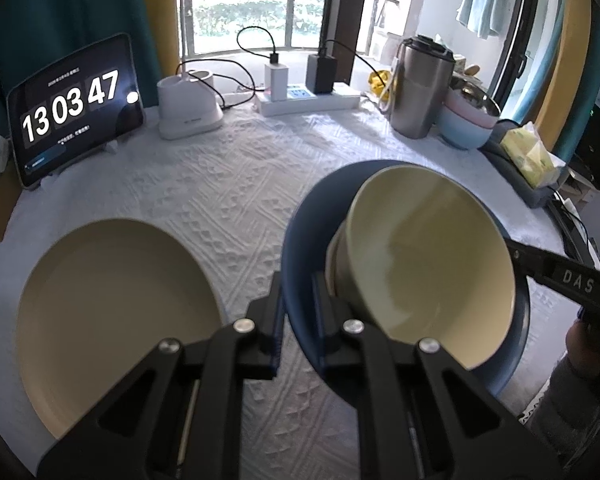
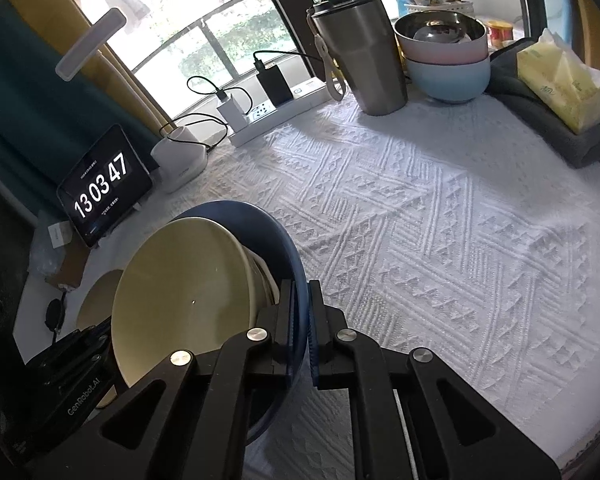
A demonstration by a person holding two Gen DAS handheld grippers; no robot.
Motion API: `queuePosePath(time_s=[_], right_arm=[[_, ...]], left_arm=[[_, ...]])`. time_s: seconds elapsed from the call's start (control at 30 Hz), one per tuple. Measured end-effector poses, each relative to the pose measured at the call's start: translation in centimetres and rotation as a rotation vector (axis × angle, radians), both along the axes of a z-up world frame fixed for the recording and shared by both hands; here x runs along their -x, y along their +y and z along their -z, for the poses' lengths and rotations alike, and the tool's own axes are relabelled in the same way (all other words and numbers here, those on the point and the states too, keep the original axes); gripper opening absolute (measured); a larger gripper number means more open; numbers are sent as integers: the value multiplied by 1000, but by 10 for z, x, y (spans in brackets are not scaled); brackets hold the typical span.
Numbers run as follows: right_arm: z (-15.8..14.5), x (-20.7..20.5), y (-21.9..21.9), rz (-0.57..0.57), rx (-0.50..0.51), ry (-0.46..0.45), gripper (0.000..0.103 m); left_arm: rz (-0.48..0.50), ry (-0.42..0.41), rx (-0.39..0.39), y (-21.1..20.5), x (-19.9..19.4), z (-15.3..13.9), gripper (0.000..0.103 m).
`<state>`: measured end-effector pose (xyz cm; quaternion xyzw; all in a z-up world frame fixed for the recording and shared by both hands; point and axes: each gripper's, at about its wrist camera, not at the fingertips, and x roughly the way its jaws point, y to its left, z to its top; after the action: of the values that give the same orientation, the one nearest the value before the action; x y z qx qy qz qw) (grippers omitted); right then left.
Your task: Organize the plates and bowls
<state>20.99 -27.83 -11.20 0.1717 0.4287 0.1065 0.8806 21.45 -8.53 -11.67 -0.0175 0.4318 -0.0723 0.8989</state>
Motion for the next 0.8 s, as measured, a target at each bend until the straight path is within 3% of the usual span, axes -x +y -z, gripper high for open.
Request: queuePosePath(time_s=[0.8], right_arm=[[-21,17,-6,15,31,-36,8]], left_arm=[[25,-42,27,-2,17,-20,11]])
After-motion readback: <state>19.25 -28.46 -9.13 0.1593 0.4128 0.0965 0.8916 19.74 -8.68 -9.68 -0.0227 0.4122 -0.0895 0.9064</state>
